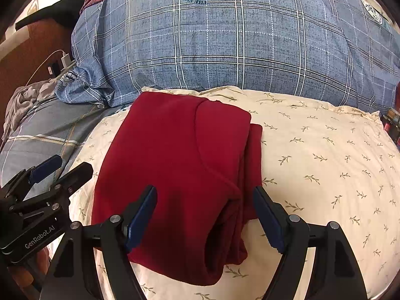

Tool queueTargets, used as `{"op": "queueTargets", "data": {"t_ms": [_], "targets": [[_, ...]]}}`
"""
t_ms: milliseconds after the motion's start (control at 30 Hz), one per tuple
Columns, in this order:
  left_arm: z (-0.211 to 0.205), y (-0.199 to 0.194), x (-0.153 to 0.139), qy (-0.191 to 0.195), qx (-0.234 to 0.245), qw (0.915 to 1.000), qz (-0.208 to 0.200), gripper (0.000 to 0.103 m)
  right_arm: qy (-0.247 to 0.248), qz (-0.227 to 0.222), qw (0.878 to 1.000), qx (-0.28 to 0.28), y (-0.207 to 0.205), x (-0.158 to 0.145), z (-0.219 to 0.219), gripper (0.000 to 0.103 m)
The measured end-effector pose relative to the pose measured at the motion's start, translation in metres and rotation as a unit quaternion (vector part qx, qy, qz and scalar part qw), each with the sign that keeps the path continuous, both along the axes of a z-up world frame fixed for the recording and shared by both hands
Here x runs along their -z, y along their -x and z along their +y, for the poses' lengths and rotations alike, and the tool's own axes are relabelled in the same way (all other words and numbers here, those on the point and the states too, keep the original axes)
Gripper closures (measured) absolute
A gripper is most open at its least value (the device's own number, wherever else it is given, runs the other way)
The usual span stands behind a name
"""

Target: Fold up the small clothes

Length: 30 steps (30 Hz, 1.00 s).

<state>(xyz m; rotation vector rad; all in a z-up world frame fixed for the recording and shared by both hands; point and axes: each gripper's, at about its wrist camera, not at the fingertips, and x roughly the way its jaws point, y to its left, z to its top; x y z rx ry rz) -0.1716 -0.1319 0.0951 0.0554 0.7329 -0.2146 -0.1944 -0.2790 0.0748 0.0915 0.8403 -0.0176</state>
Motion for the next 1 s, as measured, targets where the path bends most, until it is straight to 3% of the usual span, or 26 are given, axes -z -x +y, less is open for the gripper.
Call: {"op": "queueTargets", "data": {"t_ms": [767,900,1000], "targets": [[0.001,0.002,0.003,0.006,0.01,0.9999,-0.006,0.027,0.003,0.008,1.0,-0.009,-0.003,0.005,0.007,0.023],[0.01,-0.005,0.004,0.015,0.01,0.9998,0.001,0.026,0.002,0.006,1.0,-0.005,-0.005,0.006,0.004,0.023],[0.034,-0.021,0.008,0.028,-0.016,0.9993,0.02,0.027,0.014,-0.004,1.0,0.007,-0.008,0.002,-0.013,0.023]]}}
